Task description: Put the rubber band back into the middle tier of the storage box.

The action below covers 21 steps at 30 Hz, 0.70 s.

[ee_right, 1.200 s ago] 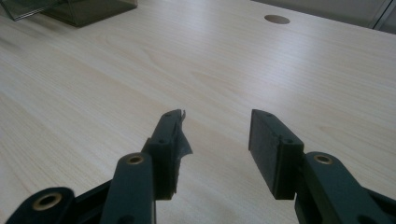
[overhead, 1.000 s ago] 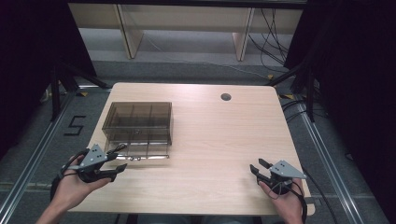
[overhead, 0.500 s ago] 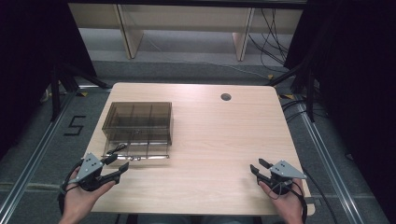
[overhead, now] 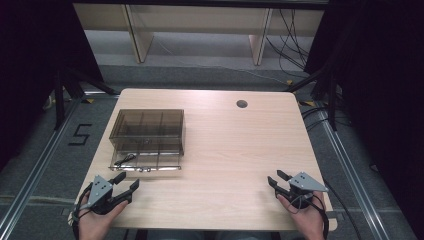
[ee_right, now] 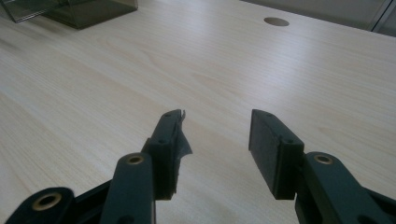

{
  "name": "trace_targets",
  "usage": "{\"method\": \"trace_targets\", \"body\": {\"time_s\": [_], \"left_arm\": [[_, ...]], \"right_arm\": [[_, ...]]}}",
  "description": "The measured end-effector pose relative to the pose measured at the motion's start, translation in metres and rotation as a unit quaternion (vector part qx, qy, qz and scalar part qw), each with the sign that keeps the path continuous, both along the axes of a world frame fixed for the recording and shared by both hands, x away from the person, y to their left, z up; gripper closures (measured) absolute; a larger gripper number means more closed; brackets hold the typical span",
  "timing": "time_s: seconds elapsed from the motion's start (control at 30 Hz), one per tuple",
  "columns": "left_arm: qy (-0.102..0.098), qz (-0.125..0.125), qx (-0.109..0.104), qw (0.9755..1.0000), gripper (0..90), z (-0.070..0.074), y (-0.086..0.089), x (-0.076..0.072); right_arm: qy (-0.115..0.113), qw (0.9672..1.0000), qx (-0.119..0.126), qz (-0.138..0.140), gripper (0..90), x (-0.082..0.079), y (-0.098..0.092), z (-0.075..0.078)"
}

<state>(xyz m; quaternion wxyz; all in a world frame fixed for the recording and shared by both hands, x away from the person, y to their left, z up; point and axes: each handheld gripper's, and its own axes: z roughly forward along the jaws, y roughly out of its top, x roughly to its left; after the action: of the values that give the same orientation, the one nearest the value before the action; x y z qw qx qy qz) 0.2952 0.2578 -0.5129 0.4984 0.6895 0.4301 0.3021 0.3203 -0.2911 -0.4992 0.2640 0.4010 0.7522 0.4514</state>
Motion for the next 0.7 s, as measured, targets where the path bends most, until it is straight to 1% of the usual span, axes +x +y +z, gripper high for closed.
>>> {"method": "trace_targets", "body": {"time_s": [0.03,0.07,0.1,0.13,0.2,0.23,0.27,0.3,0.33,0.37,0.4,0.47,0.5,0.57,0.6,0.63,0.67,0.7], "left_arm": [[-0.001,-0.001,0.004,1.0000,42.1,-0.0024,0.0003,0.0005],[-0.002,-0.002,0.003,1.0000,41.7,-0.0046,0.0009,0.0010],[-0.001,-0.001,-0.002,1.0000,41.4,-0.0060,0.0012,0.0011],[-0.001,0.001,-0.003,1.0000,41.2,-0.0071,0.0017,0.0013],[-0.002,0.006,0.001,1.0000,41.0,-0.0082,0.0024,0.0006],[-0.007,0.003,-0.002,1.0000,41.0,-0.0094,0.0025,0.0013],[-0.007,0.002,-0.002,1.0000,40.8,-0.0095,0.0027,0.0015],[-0.009,0.005,-0.005,0.9999,40.6,-0.0094,0.0026,0.0011],[-0.014,0.005,-0.005,0.9999,40.6,-0.0092,0.0029,0.0012],[-0.023,0.005,-0.009,0.9997,40.6,-0.0094,0.0029,0.0020],[-0.018,0.008,-0.004,0.9998,40.5,-0.0080,0.0038,0.0014],[-0.016,0.010,-0.007,0.9998,40.5,-0.0078,0.0049,0.0007],[-0.019,0.008,-0.012,0.9997,40.4,-0.0088,0.0050,0.0015],[-0.016,0.010,-0.010,0.9998,40.4,-0.0091,0.0060,0.0008],[-0.019,0.008,-0.015,0.9997,40.3,-0.0097,0.0061,0.0013],[-0.017,0.011,-0.013,0.9997,40.3,-0.0092,0.0066,0.0005],[-0.018,0.011,-0.013,0.9997,40.4,-0.0094,0.0069,0.0007],[-0.018,0.010,-0.012,0.9997,40.4,-0.0097,0.0073,0.0009]], "right_arm": [[-0.005,1.0000,-0.006,-0.002,55.3,0.0000,-0.0005,0.0003],[-0.016,0.9998,-0.011,-0.001,55.3,0.0011,-0.0010,0.0001],[-0.016,0.9998,-0.010,-0.001,55.3,0.0010,-0.0007,0.0001],[0.001,1.0000,-0.001,-0.003,55.3,-0.0007,0.0006,0.0001],[0.001,1.0000,-0.002,-0.003,55.3,-0.0010,0.0008,0.0002],[-0.014,0.9998,-0.011,0.000,55.2,0.0007,-0.0002,-0.0001],[-0.014,0.9998,-0.011,0.000,55.3,0.0006,0.0000,-0.0004],[0.000,1.0000,-0.004,0.000,55.3,-0.0009,0.0012,-0.0004],[-0.001,1.0000,-0.004,0.001,55.2,-0.0007,0.0015,-0.0004],[0.000,1.0000,0.000,0.003,55.2,-0.0006,0.0021,-0.0008],[-0.001,1.0000,0.000,0.004,55.2,-0.0005,0.0023,-0.0008],[-0.001,1.0000,0.001,0.004,55.2,-0.0001,0.0024,-0.0007],[-0.003,1.0000,0.001,0.004,55.2,0.0003,0.0025,-0.0006],[0.000,1.0000,0.002,0.004,55.3,0.0003,0.0029,-0.0005],[-0.002,1.0000,0.003,0.003,55.2,0.0002,0.0033,-0.0004],[-0.012,0.9999,-0.003,0.006,55.2,0.0008,0.0028,-0.0003],[0.002,1.0000,0.006,0.004,55.2,-0.0009,0.0035,0.0000],[-0.001,1.0000,0.004,0.004,55.2,-0.0008,0.0032,0.0001]]}}
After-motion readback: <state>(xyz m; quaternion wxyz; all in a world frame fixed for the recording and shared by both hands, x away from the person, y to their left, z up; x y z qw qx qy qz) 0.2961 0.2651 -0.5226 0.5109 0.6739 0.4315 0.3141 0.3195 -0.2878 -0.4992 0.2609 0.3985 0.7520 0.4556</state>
